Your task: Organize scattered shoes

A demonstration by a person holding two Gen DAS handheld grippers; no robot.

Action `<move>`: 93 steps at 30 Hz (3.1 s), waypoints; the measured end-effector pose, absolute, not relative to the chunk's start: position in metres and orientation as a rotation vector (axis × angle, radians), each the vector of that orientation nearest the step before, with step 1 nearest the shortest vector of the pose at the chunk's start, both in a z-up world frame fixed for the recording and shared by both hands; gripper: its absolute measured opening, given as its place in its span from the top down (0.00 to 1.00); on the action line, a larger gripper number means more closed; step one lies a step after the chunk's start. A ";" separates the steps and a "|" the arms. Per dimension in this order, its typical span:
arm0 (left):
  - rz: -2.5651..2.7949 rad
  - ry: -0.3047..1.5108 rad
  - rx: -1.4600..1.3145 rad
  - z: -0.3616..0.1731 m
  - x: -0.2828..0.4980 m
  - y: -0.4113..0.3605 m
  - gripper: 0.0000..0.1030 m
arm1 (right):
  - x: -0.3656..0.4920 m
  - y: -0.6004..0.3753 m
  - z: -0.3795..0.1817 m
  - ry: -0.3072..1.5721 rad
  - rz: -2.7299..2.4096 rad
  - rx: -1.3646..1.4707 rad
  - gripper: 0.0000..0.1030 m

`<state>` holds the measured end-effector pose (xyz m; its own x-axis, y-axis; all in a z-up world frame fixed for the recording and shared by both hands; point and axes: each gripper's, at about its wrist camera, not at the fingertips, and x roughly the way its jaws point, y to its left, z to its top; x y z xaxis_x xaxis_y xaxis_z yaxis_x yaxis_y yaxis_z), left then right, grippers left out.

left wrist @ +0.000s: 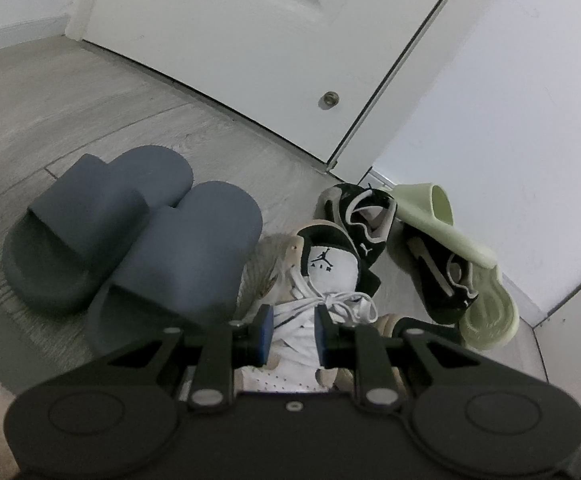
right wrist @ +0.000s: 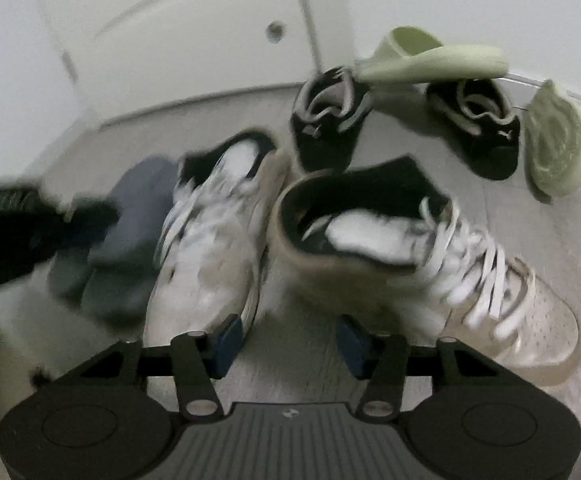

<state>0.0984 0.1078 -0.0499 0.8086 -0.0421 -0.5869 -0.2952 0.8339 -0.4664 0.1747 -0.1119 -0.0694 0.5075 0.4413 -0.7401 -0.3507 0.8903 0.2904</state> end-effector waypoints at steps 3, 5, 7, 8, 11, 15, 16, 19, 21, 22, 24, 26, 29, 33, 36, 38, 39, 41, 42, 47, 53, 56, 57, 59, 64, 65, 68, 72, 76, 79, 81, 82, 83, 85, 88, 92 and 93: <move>0.148 0.622 -0.585 -0.051 0.098 0.109 0.79 | 0.189 -0.103 -0.074 0.921 0.478 0.106 0.55; 0.147 0.621 -0.586 -0.051 0.098 0.110 0.79 | 0.198 -0.097 -0.076 0.909 0.464 0.097 0.61; 0.146 0.622 -0.587 -0.051 0.098 0.110 0.79 | 0.209 -0.093 -0.078 0.896 0.440 0.112 0.68; 0.146 0.623 -0.588 -0.051 0.098 0.110 0.79 | 0.213 -0.093 -0.079 0.889 0.440 0.132 0.70; 0.146 0.625 -0.590 -0.052 0.099 0.110 0.79 | 0.212 -0.095 -0.071 0.847 0.467 0.122 0.65; 0.145 0.624 -0.597 -0.052 0.100 0.111 0.79 | 0.180 -0.114 -0.042 0.686 0.547 -0.013 0.26; 0.144 0.624 -0.598 -0.053 0.100 0.111 0.79 | 0.177 -0.119 -0.037 0.659 0.544 -0.043 0.18; 0.140 0.623 -0.594 -0.052 0.099 0.110 0.79 | 0.174 -0.137 -0.028 0.572 0.486 -0.226 0.09; 0.137 0.623 -0.594 -0.052 0.099 0.110 0.79 | 0.179 -0.145 -0.034 0.566 0.474 -0.390 0.09; 0.138 0.623 -0.595 -0.052 0.099 0.109 0.79 | 0.182 -0.149 -0.039 0.576 0.477 -0.464 0.09; 0.138 0.623 -0.594 -0.052 0.099 0.109 0.79 | 0.190 -0.158 -0.047 0.605 0.489 -0.534 0.09; 0.138 0.623 -0.590 -0.052 0.100 0.108 0.79 | 0.200 -0.167 -0.055 0.642 0.506 -0.496 0.05; 0.138 0.625 -0.589 -0.052 0.100 0.108 0.79 | 0.212 -0.178 -0.061 0.649 0.496 -0.373 0.01; 0.135 0.627 -0.592 -0.053 0.100 0.108 0.79 | 0.220 -0.178 -0.067 0.668 0.472 -0.322 0.01; 0.132 0.627 -0.591 -0.052 0.100 0.108 0.79 | 0.224 -0.182 -0.071 0.702 0.471 -0.247 0.01; 0.133 0.626 -0.592 -0.052 0.100 0.107 0.79 | 0.226 -0.185 -0.072 0.733 0.463 -0.190 0.02; 0.132 0.625 -0.593 -0.052 0.100 0.107 0.79 | 0.226 -0.186 -0.073 0.748 0.460 -0.160 0.06; 0.130 0.623 -0.594 -0.052 0.100 0.107 0.79 | 0.226 -0.189 -0.075 0.778 0.462 -0.097 0.18; 0.130 0.623 -0.594 -0.052 0.100 0.107 0.79 | 0.224 -0.189 -0.074 0.797 0.468 -0.055 0.23; 0.131 0.616 -0.606 -0.052 0.098 0.109 0.79 | 0.211 -0.176 -0.071 0.796 0.460 -0.057 0.24; 0.128 0.607 -0.621 -0.052 0.098 0.111 0.79 | 0.196 -0.166 -0.060 0.712 0.470 -0.130 0.14; 0.125 0.611 -0.613 -0.052 0.100 0.109 0.79 | 0.192 -0.160 -0.060 0.663 0.477 -0.209 0.07; 0.124 0.612 -0.610 -0.052 0.100 0.109 0.79 | 0.192 -0.160 -0.061 0.660 0.477 -0.222 0.07; 0.123 0.614 -0.605 -0.052 0.101 0.108 0.79 | 0.195 -0.159 -0.065 0.646 0.488 -0.254 0.04; 0.127 0.617 -0.608 -0.052 0.101 0.109 0.79 | 0.209 -0.153 -0.076 0.777 0.570 -0.153 0.05; 0.128 0.617 -0.608 -0.052 0.100 0.109 0.79 | 0.209 -0.149 -0.080 0.796 0.568 -0.172 0.10; 0.126 0.620 -0.608 -0.052 0.101 0.109 0.78 | 0.203 -0.126 -0.089 0.794 0.484 -0.280 0.18; 0.124 0.622 -0.603 -0.053 0.103 0.107 0.78 | 0.203 -0.112 -0.088 0.807 0.409 -0.236 0.20; 0.123 0.620 -0.611 -0.053 0.103 0.108 0.78 | 0.213 -0.102 -0.082 0.826 0.352 -0.061 0.22; 0.124 0.618 -0.624 -0.054 0.102 0.110 0.78 | 0.212 -0.101 -0.082 0.811 0.360 0.071 0.21; 0.124 0.617 -0.629 -0.054 0.102 0.111 0.78 | 0.209 -0.101 -0.084 0.792 0.367 0.122 0.21; 0.124 0.616 -0.631 -0.054 0.102 0.111 0.78 | 0.204 -0.103 -0.084 0.771 0.373 0.135 0.21; 0.124 0.615 -0.633 -0.054 0.102 0.112 0.78 | 0.198 -0.106 -0.083 0.755 0.389 0.139 0.21; 0.122 0.613 -0.636 -0.054 0.102 0.112 0.78 | 0.194 -0.107 -0.081 0.753 0.401 0.108 0.21; 0.118 0.614 -0.632 -0.054 0.103 0.110 0.78 | 0.193 -0.108 -0.083 0.756 0.410 0.080 0.19; 0.117 0.608 -0.637 -0.053 0.101 0.112 0.78 | 0.199 -0.109 -0.091 0.791 0.395 0.154 0.15; 0.118 0.605 -0.644 -0.053 0.100 0.113 0.78 | 0.198 -0.105 -0.090 0.792 0.387 0.125 0.16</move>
<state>0.1003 0.1133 -0.0530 0.8221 -0.0790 -0.5639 -0.2855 0.7997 -0.5283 0.1984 -0.1047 -0.0904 0.6367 0.3843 -0.6685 -0.2921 0.9225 0.2522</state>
